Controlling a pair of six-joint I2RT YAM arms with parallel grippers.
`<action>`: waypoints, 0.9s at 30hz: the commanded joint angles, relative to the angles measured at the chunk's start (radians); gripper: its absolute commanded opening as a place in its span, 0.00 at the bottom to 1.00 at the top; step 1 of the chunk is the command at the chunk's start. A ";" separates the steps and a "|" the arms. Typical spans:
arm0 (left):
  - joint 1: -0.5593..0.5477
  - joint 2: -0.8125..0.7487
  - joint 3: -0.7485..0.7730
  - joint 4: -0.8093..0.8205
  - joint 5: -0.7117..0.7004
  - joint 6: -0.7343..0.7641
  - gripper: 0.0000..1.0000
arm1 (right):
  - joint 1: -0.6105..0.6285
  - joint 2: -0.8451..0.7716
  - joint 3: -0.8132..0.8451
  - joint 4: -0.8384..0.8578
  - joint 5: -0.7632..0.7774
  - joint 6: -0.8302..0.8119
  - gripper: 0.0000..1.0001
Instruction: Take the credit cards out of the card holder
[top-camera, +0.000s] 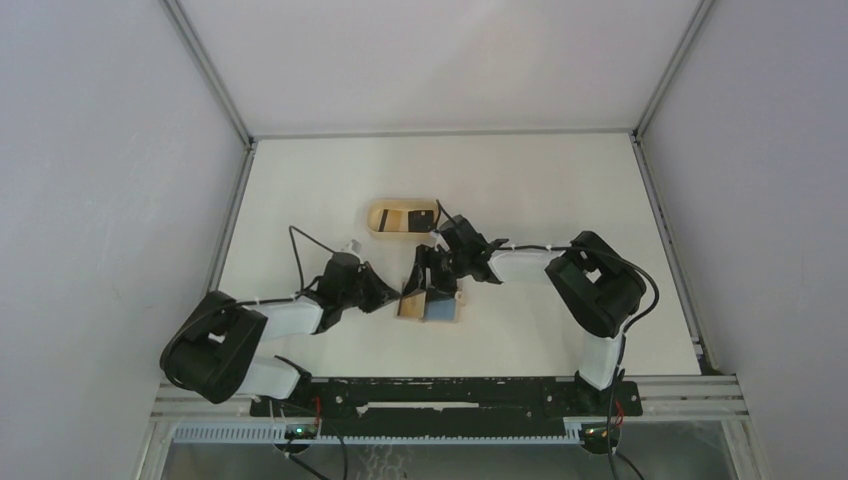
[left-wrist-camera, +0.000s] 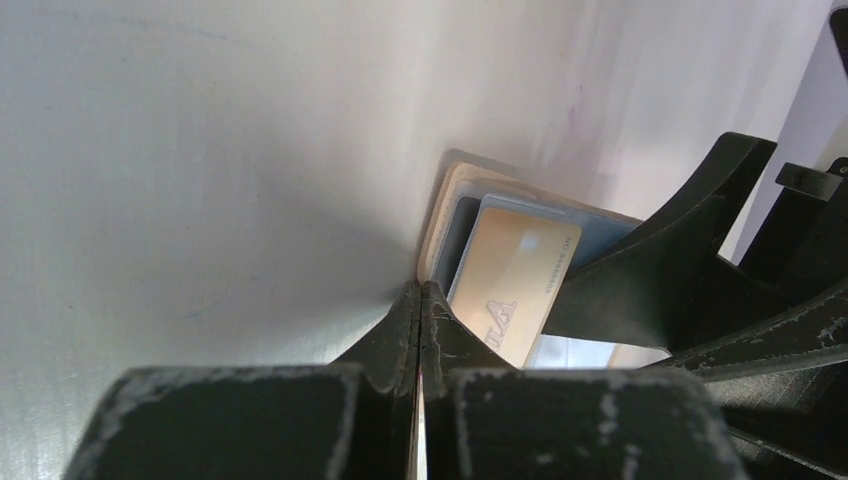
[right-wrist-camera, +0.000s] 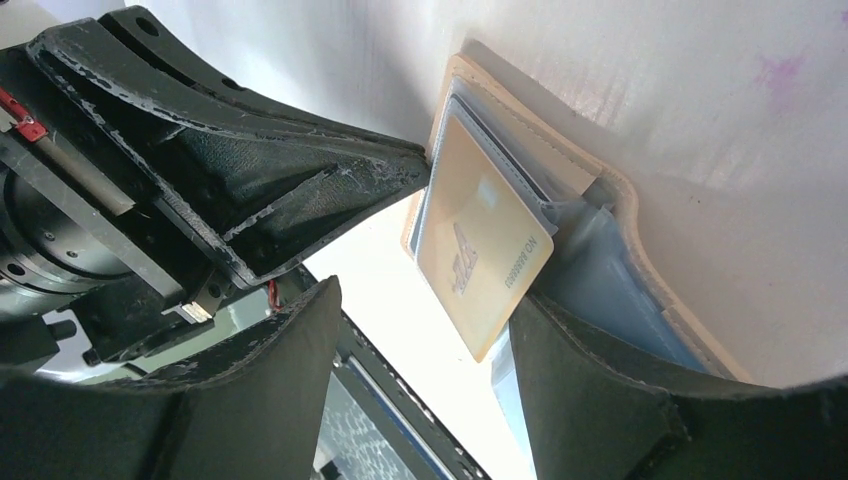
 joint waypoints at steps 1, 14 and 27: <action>-0.019 -0.002 -0.001 -0.006 0.064 -0.016 0.00 | 0.035 0.032 0.051 0.166 -0.017 0.040 0.70; 0.002 -0.084 -0.049 0.046 0.071 -0.073 0.00 | 0.037 0.068 0.050 0.312 -0.097 0.086 0.11; 0.024 -0.111 -0.089 0.074 0.121 -0.074 0.53 | -0.063 0.056 0.050 0.233 -0.196 -0.048 0.00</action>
